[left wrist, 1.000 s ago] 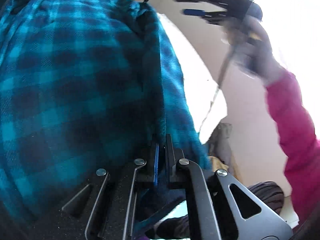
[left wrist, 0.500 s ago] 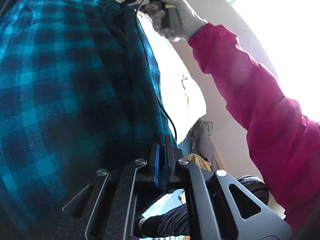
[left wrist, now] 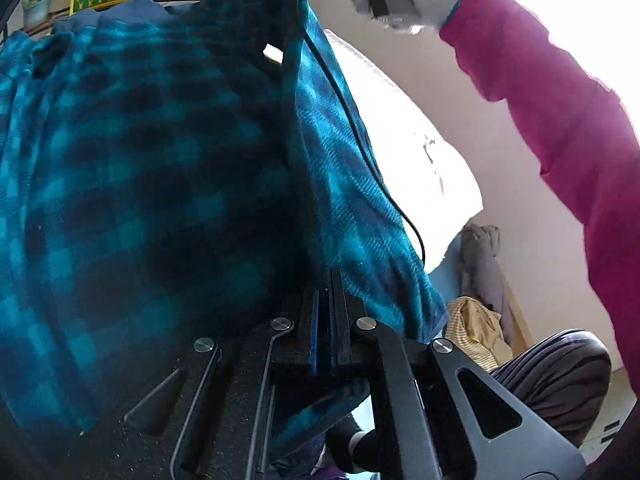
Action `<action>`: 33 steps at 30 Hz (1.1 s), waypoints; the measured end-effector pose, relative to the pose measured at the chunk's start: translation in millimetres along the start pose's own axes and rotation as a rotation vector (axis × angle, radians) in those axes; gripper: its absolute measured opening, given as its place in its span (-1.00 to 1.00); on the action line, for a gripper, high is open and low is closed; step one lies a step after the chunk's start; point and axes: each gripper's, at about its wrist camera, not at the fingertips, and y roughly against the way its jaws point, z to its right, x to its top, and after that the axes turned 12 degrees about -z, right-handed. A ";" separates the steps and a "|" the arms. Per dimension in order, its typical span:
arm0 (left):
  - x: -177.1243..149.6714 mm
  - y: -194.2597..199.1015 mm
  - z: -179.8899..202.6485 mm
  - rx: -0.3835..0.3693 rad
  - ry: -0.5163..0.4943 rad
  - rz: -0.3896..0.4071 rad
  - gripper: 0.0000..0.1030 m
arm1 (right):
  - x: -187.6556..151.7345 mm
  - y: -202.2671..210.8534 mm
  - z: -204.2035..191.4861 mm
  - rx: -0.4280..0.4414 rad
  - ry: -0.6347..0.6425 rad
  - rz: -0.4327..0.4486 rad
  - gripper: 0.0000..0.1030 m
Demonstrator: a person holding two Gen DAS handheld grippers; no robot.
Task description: Fold large clothes
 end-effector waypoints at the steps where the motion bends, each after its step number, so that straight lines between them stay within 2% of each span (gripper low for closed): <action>1: -1.0 0.0 0.3 0.001 0.004 0.002 -0.98 | 0.5 1.8 -4.0 -0.006 0.005 0.002 -0.94; 7: -4.8 6.3 8.1 -0.037 0.009 0.032 -0.98 | 9.5 10.4 -35.5 -0.034 0.054 0.019 -0.94; 14: -6.8 -1.7 11.7 -0.117 0.036 0.023 -0.98 | 18.6 -7.8 -80.1 -0.028 0.137 0.007 -0.94; 18: -11.4 -11.0 8.2 -0.158 0.060 0.004 -0.98 | 24.4 -34.9 -109.6 -0.021 0.193 -0.020 -0.94; 20: -12.3 -16.0 4.7 -0.150 0.063 -0.004 -0.98 | 27.3 -59.2 -121.7 -0.042 0.215 -0.049 -0.94; 25: -8.4 -32.4 -9.0 -0.162 0.124 -0.022 -0.98 | 26.2 -113.5 -130.3 -0.027 0.202 -0.132 -0.94; 26: -8.0 -34.0 -9.9 -0.160 0.126 -0.024 -0.98 | 24.0 -126.1 -130.5 -0.004 0.202 -0.172 -0.91; 27: -7.9 -36.2 -10.6 -0.156 0.129 -0.026 -0.98 | 23.2 -125.8 -130.3 -0.004 0.203 -0.162 -0.89; 28: -7.8 -36.0 -13.2 -0.159 0.133 -0.029 -0.98 | 23.4 -119.5 -128.1 0.028 0.201 -0.150 -0.72; 29: -7.9 -38.1 -13.7 -0.161 0.138 -0.034 -0.98 | 24.9 -111.6 -123.1 0.090 0.191 -0.149 -0.40; 31: -9.3 -42.7 -15.7 -0.160 0.144 -0.046 -0.98 | 26.7 -85.4 -104.6 0.211 0.150 -0.125 -0.17; 33: -11.1 -47.3 -16.1 -0.165 0.151 -0.057 -0.98 | 24.2 -51.5 -78.9 0.270 0.131 -0.060 -0.17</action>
